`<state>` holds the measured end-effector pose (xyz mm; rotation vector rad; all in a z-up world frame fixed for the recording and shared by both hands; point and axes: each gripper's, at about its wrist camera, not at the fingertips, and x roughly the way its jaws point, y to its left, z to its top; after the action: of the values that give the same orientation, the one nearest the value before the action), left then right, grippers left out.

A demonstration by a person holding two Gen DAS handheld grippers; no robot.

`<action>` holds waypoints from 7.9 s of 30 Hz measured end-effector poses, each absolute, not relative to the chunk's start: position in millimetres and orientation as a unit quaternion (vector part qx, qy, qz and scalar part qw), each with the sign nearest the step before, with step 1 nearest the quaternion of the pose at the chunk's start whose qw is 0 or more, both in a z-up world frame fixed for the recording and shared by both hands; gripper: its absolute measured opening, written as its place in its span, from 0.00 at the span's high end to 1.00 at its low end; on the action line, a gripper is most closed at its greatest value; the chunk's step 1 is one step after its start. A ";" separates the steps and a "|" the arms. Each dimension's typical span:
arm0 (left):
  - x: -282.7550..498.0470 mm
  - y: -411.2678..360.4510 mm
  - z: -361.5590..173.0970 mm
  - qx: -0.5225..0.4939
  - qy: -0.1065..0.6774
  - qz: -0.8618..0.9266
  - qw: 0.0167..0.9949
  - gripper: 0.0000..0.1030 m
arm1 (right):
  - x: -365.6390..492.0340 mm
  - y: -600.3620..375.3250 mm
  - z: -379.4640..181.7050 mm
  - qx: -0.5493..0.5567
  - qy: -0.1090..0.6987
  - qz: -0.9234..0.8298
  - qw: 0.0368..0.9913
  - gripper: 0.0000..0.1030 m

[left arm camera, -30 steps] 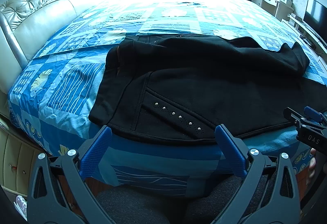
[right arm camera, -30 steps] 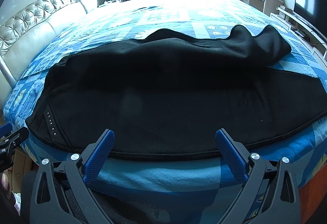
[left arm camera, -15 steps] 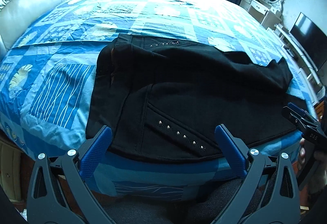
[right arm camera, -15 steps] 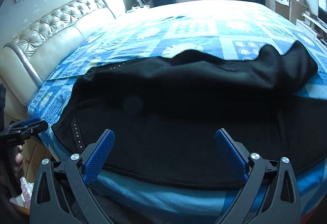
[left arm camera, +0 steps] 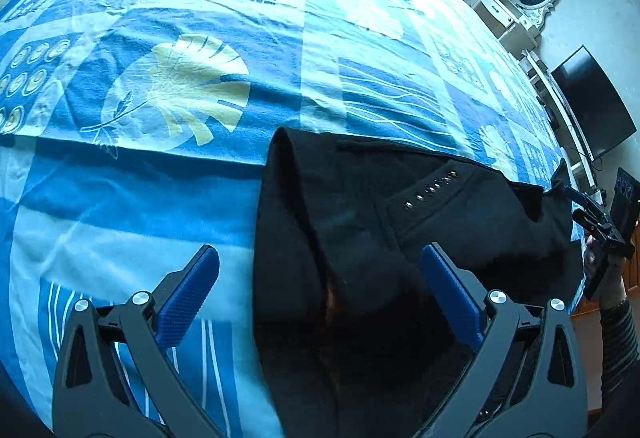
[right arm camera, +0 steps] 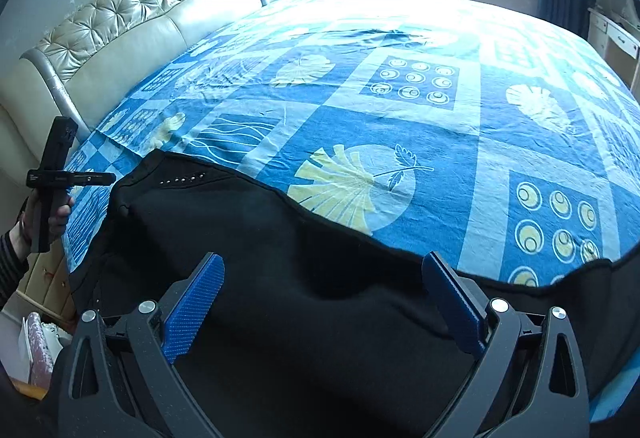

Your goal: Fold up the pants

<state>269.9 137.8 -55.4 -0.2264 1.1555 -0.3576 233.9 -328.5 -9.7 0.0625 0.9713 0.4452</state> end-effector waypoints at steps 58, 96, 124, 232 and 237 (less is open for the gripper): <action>33.7 180.9 -61.0 -0.234 0.503 -0.143 0.820 0.41 | 2.3 -277.4 -38.4 -0.116 0.464 0.155 0.865 0.45; 51.0 126.6 -77.4 -0.251 0.534 -0.066 0.805 0.80 | 30.7 -332.2 -80.8 0.343 0.486 0.135 0.792 0.92; 79.6 82.9 -53.7 -0.151 0.507 -0.016 0.849 0.30 | 261.6 -577.4 -37.3 0.298 0.480 -0.187 0.803 0.36; 81.3 78.7 -72.8 -0.137 0.508 0.060 0.848 0.02 | -121.4 -786.6 -121.0 0.591 0.236 -0.153 0.756 0.88; 81.1 77.4 -73.3 -0.135 0.506 0.062 0.849 0.02 | -131.5 -768.3 -108.5 0.595 0.216 -0.121 0.764 0.74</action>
<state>81.1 77.4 -73.3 -0.2840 1.0668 0.1309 -131.5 -768.3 -108.5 1.2942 0.4694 -0.2636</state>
